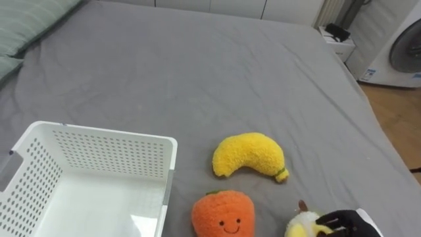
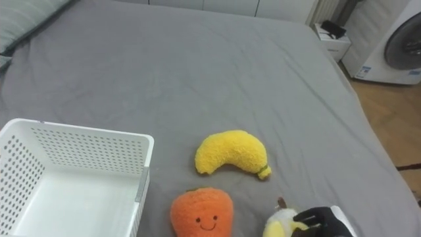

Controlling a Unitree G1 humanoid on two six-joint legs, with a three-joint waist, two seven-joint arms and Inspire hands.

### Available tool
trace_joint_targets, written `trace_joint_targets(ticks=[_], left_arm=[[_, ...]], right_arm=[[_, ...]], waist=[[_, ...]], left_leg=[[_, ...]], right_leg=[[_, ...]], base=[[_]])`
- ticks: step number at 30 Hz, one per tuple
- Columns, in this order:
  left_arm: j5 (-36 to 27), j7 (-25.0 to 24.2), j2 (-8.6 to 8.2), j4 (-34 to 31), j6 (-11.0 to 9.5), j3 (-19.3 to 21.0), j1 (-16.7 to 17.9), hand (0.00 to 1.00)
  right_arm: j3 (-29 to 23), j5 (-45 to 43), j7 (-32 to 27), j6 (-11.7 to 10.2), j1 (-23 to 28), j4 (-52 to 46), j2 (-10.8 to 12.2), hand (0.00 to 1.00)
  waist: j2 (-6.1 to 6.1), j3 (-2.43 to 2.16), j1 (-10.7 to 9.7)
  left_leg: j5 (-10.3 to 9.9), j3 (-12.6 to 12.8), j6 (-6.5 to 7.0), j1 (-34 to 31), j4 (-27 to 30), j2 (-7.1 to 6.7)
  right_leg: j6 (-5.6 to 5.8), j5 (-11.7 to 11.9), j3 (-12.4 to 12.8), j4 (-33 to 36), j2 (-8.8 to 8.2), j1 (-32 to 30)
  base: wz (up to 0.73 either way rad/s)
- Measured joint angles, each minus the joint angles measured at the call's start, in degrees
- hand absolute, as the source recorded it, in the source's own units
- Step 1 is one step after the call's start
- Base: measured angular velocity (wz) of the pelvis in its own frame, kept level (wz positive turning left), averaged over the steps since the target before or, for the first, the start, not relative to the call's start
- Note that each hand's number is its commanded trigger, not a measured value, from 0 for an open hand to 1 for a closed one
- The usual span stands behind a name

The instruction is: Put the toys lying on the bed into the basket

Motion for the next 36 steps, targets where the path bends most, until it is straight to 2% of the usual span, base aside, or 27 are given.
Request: trace_joint_targets(ticks=[4,19,24,32,34,36], left_arm=[[0.01,-0.01,-0.01,0.01,0.29,0.02,0.05,0.00],[0.02,-0.08,-0.06,0.00,0.27,0.03,-0.08,0.00],[-0.02,-0.12,-0.05,0.01,0.25,0.06,-0.92,0.00],[-0.45,-0.44,0.01,0.53,-0.08,0.02,-2.59,0.00],[-0.12,-0.78,0.01,0.73,-0.18,0.10,-2.68,0.00],[-0.08,-1.11,-0.01,1.13,-0.26,0.10,-2.66,0.00]], right_arm=[[0.03,-0.39,0.83,0.28,0.03,1.18,0.82,1.00],[0.02,-1.33,1.44,0.28,-0.06,1.17,1.05,1.00],[0.14,-1.15,1.45,0.47,-0.10,0.49,1.27,1.00],[0.76,-1.67,3.57,1.07,-0.26,-12.78,1.30,1.00],[0.47,-1.95,4.49,1.47,-0.26,-21.28,1.08,1.00],[0.02,-1.92,5.15,1.53,-0.31,-26.71,0.74,1.00]], waist=[[0.26,-0.03,0.00],[0.03,0.10,0.10],[-0.08,0.14,1.01],[-0.16,0.52,1.40],[0.00,0.76,1.14],[0.01,0.72,1.12]], left_leg=[[0.00,0.00,0.00,0.05,0.00,-0.01],[0.00,-0.74,0.00,-0.04,0.01,-0.07],[0.01,-0.71,0.00,-0.06,0.00,-0.07],[0.03,-0.68,0.00,-0.20,0.00,-0.10],[0.04,-0.59,0.00,-0.43,-0.01,-0.11],[0.04,-0.54,0.00,-0.87,-0.01,-0.09]], right_leg=[[0.00,0.00,-0.01,0.03,-0.02,0.06],[0.00,0.00,-1.31,-0.20,-0.18,0.38],[0.00,0.00,-1.32,-0.08,-0.21,0.28],[0.00,0.00,-1.10,0.04,-0.18,-0.05],[0.00,0.00,-0.90,0.04,-0.16,-0.64],[0.00,0.00,-0.71,0.05,-0.10,-0.78]], base=[[0.00],[0.02],[0.00],[0.00],[-0.02],[-0.02]])
